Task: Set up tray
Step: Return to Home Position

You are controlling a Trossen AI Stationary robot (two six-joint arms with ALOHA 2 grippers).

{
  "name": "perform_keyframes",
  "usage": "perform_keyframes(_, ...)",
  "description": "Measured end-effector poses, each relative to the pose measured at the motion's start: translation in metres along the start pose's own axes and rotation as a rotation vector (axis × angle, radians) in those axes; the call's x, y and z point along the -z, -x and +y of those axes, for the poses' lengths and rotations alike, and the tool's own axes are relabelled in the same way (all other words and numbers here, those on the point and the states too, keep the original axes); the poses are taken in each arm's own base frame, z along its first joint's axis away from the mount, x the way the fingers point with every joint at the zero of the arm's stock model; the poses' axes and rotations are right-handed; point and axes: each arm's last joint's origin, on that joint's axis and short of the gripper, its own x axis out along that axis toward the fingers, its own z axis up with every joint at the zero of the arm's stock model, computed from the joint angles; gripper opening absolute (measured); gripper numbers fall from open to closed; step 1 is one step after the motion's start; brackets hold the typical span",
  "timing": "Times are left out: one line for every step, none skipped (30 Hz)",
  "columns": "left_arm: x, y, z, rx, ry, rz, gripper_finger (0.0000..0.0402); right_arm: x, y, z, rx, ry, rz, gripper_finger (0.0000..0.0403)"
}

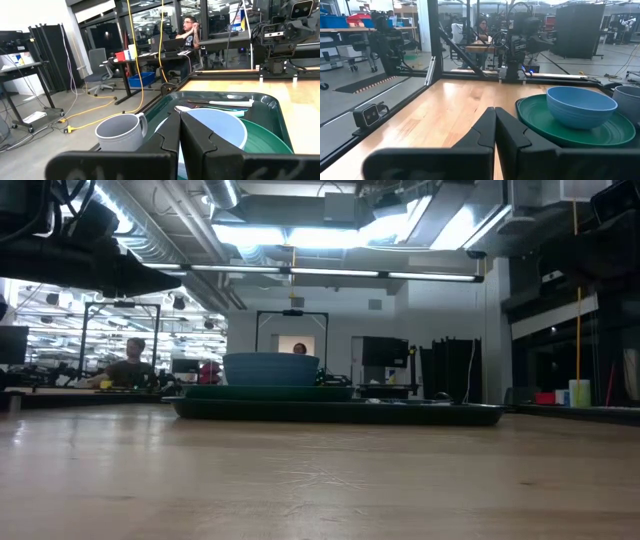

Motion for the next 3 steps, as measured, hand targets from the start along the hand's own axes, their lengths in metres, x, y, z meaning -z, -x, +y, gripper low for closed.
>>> perform_keyframes(0.0000, 0.0000, 0.0000, 0.000, 0.000, 0.000, 0.0005, 0.0000, 0.0000, 0.0000, 0.000, 0.000, 0.000, 0.0010)
perform_keyframes(0.0000, 0.0000, 0.0000, 0.001, 0.000, 0.000, 0.0004, 0.0000, 0.0000, 0.0000, 0.000, -0.001, 0.000, 0.0010)
perform_keyframes(0.0000, 0.0000, 0.0000, 0.000, 0.000, 0.000, 0.0003, 0.0000, 0.0000, 0.0000, 0.000, -0.001, 0.000, 0.0010)
